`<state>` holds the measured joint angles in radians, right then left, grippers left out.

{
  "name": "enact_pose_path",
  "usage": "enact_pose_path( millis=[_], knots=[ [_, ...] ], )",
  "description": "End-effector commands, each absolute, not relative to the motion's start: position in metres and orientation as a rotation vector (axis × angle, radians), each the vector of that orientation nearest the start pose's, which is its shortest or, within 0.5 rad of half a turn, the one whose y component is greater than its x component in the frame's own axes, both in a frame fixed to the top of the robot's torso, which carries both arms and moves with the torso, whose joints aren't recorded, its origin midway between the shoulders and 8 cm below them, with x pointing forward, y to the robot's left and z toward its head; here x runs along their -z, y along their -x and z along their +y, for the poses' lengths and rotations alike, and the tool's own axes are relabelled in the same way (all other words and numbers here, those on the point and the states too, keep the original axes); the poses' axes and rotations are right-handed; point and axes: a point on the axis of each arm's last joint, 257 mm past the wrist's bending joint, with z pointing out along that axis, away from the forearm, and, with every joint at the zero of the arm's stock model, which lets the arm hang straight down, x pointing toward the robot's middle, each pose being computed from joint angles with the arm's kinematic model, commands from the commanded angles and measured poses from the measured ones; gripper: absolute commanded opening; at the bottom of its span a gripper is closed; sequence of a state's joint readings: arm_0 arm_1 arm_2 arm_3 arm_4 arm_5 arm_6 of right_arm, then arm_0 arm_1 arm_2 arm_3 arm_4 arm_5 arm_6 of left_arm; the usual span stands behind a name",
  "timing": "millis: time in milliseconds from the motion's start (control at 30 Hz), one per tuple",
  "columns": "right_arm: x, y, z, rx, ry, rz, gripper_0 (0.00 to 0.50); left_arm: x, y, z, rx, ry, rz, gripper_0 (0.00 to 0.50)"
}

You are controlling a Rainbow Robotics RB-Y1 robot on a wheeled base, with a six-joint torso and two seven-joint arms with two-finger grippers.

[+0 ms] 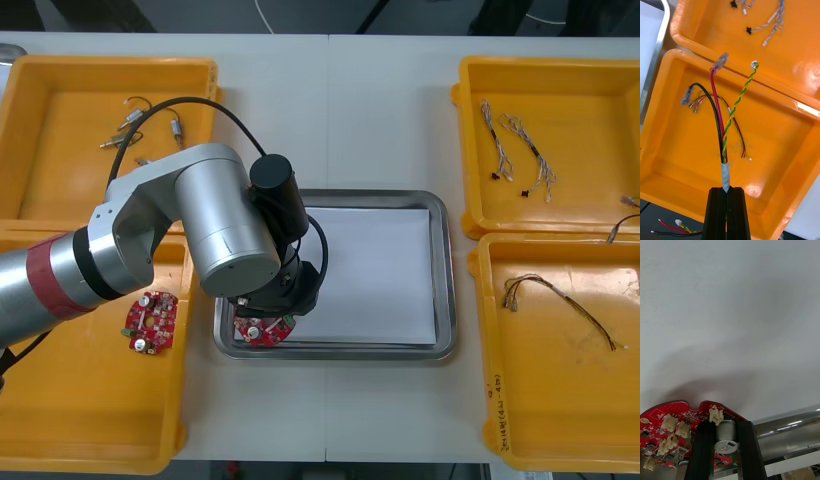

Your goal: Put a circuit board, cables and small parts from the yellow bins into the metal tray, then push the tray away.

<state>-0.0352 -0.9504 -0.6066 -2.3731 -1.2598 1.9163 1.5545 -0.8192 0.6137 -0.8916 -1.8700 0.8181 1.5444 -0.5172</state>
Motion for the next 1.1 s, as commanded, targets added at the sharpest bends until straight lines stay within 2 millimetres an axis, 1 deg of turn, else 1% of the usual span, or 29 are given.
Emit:
enact_pose_path(
  millis=[33, 233, 433, 500, 533, 567, 600, 633, 700, 733, 800, 1000, 1100],
  knots=[
    [0.077, -0.33, -0.354, 0.176, 0.79, 2.463, 0.0, 0.26, -0.407, 0.045, 0.176, -0.258, 2.784, 0.0],
    [0.073, -0.333, -0.348, 0.206, 0.871, 2.452, 0.0, 0.263, -0.414, 0.047, 0.187, -0.229, 2.783, 0.0],
    [0.072, -0.331, -0.347, 0.225, 0.918, 2.452, 0.0, 0.263, -0.414, 0.046, 0.19, -0.222, 2.783, 0.001],
    [0.073, -0.33, -0.344, 0.22, 0.931, 2.45, 0.0, 0.263, -0.415, 0.046, 0.189, -0.22, 2.781, 0.005],
    [0.073, -0.33, -0.343, 0.221, 0.939, 2.447, 0.0, 0.263, -0.415, 0.046, 0.193, -0.218, 2.779, 0.016],
    [0.073, -0.33, -0.343, 0.221, 0.939, 2.447, 0.0, 0.263, -0.415, 0.046, 0.195, -0.215, 2.78, 0.097],
    [0.073, -0.33, -0.342, 0.217, 0.944, 2.447, 0.0, 0.263, -0.415, 0.044, 0.203, -0.21, 2.779, 0.197],
    [0.074, -0.33, -0.341, 0.215, 0.945, 2.448, 0.0, 0.263, -0.415, 0.044, 0.205, -0.209, 2.778, 0.241],
    [0.074, -0.33, -0.34, 0.216, 0.956, 2.445, 0.0, 0.263, -0.416, 0.043, 0.211, -0.203, 2.777, 0.387],
    [0.075, -0.329, -0.339, 0.218, 0.963, 2.444, 0.0, 0.262, -0.416, 0.043, 0.214, -0.202, 2.775, 0.44],
    [0.075, -0.329, -0.338, 0.224, 0.969, 2.441, 0.0, 0.263, -0.416, 0.043, 0.217, -0.196, 2.777, 0.496],
    [0.076, -0.33, -0.335, 0.225, 0.983, 2.437, 0.0, 0.261, -0.417, 0.045, 0.216, -0.186, 2.774, 0.5],
    [0.076, -0.33, -0.334, 0.224, 0.989, 2.435, 0.0, 0.252, -0.42, 0.045, 0.237, -0.17, 2.767, 0.5]
  ],
)
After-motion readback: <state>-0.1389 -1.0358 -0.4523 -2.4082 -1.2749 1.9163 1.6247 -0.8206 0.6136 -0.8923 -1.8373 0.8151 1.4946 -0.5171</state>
